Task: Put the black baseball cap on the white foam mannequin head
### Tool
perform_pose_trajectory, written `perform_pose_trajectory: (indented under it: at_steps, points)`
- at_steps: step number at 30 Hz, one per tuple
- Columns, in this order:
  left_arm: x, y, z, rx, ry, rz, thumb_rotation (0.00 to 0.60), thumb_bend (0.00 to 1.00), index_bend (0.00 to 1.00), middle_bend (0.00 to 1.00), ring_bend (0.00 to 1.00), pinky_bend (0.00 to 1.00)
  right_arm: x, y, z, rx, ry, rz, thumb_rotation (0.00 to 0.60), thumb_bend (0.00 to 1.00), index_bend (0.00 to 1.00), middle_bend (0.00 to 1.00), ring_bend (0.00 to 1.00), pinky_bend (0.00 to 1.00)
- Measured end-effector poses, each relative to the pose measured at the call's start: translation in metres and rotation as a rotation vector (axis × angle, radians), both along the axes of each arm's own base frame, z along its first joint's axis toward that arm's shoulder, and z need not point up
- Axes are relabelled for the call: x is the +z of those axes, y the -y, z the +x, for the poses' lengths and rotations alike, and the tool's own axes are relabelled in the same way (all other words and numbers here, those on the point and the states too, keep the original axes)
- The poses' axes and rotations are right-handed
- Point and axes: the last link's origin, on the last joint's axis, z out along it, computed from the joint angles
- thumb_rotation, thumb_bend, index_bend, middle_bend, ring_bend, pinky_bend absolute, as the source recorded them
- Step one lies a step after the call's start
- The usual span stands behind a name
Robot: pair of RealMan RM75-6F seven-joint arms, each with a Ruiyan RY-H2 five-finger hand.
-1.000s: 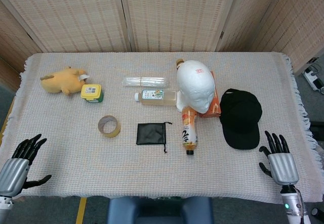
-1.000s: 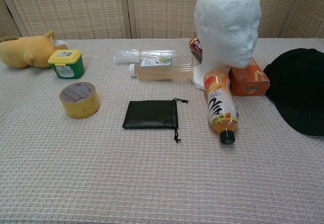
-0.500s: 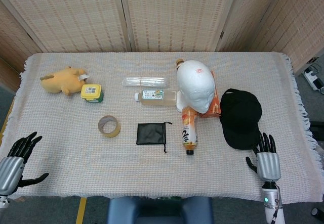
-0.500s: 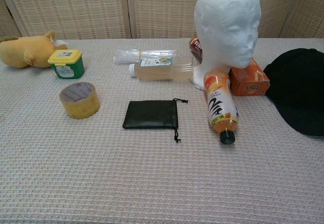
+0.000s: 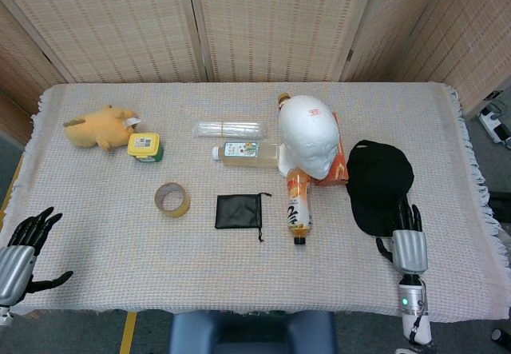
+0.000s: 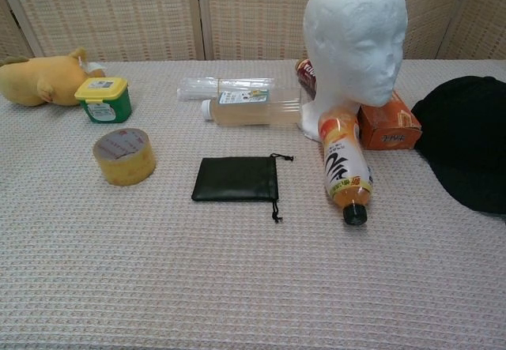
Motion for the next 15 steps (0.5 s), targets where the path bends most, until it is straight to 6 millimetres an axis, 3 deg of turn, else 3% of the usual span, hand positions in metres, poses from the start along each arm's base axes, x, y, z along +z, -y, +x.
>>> perform_pose_trajectory:
  at_steps: [15]
  points:
    - [-0.003,-0.008,-0.006,0.027,-0.022,0.023,0.600,0.17,0.08,0.00,0.00,0.04,0.001,0.018,0.005,-0.003,0.017,-0.021,0.600,0.28,0.44,0.01,0.00,0.00]
